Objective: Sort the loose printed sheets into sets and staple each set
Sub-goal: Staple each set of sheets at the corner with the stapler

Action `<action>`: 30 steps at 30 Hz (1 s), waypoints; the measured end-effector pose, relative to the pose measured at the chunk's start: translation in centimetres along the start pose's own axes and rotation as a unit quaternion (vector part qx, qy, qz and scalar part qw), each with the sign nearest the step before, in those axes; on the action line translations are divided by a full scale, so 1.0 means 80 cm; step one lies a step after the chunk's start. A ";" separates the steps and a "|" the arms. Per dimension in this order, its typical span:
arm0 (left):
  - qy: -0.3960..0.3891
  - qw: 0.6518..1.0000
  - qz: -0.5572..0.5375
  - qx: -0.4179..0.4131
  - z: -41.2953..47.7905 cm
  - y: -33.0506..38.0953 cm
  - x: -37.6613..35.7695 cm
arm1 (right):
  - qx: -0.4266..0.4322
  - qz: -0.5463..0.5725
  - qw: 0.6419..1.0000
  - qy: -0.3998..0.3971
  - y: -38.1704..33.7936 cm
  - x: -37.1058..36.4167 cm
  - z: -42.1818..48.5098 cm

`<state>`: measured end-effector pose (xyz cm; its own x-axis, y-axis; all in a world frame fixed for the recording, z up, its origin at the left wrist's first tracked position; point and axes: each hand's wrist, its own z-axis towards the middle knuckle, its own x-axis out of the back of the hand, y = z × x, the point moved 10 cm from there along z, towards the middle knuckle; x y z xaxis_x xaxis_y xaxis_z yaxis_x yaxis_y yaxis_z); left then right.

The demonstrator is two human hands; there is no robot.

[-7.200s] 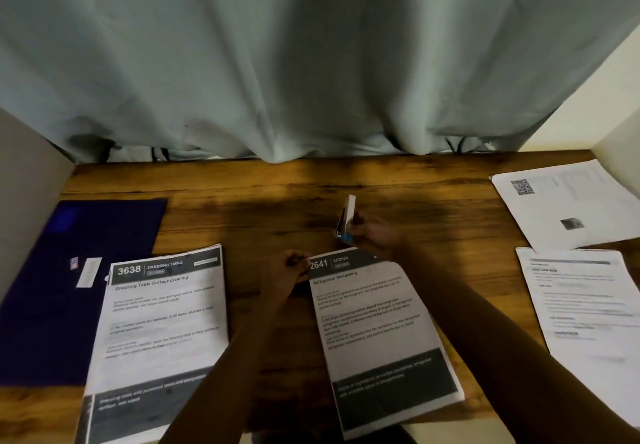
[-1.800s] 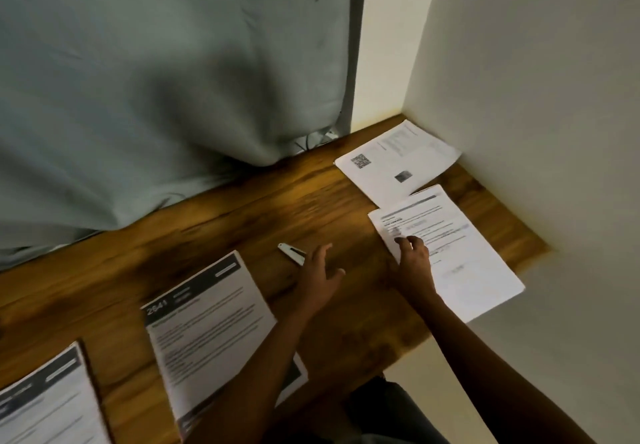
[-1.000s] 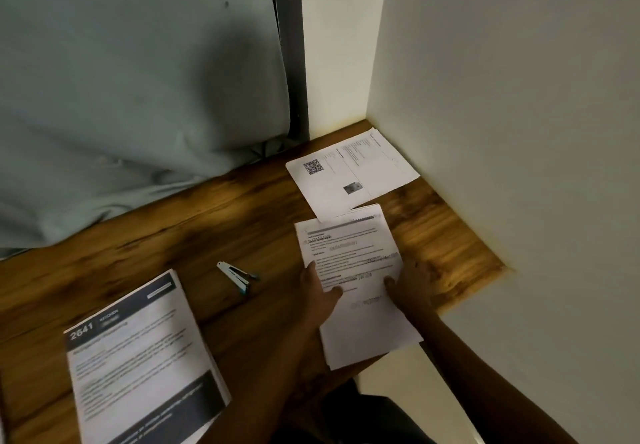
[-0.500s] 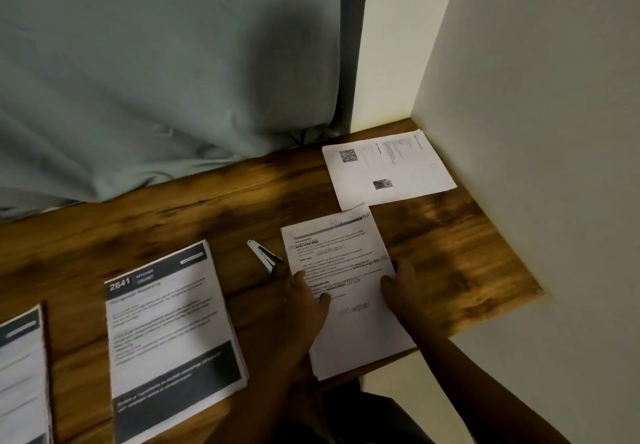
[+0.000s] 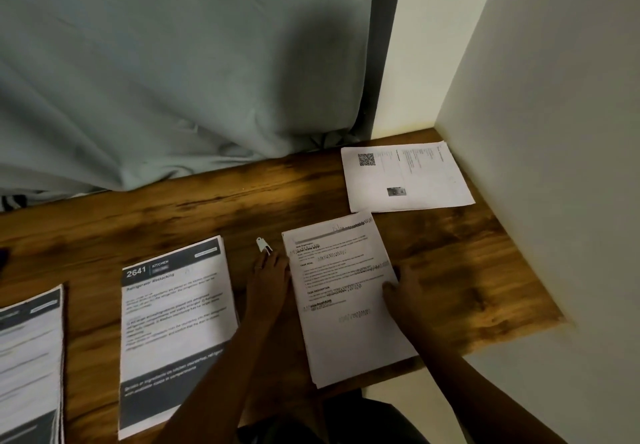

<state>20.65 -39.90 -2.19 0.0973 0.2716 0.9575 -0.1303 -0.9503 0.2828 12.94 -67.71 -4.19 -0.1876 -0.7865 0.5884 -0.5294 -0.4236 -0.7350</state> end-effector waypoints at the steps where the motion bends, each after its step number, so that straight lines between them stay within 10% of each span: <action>1: 0.000 1.000 0.003 0.002 0.001 -0.005 0.001 | 0.003 0.004 1.000 -0.007 -0.001 -0.002 0.001; 14: 0.101 0.994 -0.018 -0.043 -0.008 -0.012 0.036 | 0.024 -0.007 1.000 0.000 -0.014 -0.014 0.011; 20: -0.079 0.994 -0.046 -0.060 -0.029 0.035 -0.027 | 0.048 -0.010 0.999 0.019 -0.020 -0.011 0.010; 30: -0.122 0.987 -0.102 -0.018 -0.042 0.030 -0.044 | 0.039 0.002 0.999 0.002 -0.025 -0.016 0.024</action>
<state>16.72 -42.63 -4.73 0.3597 0.4079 0.8392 -0.1171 -0.8726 0.4743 15.81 -66.68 -4.12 -0.1928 -0.7870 0.5861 -0.4617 -0.4543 -0.7619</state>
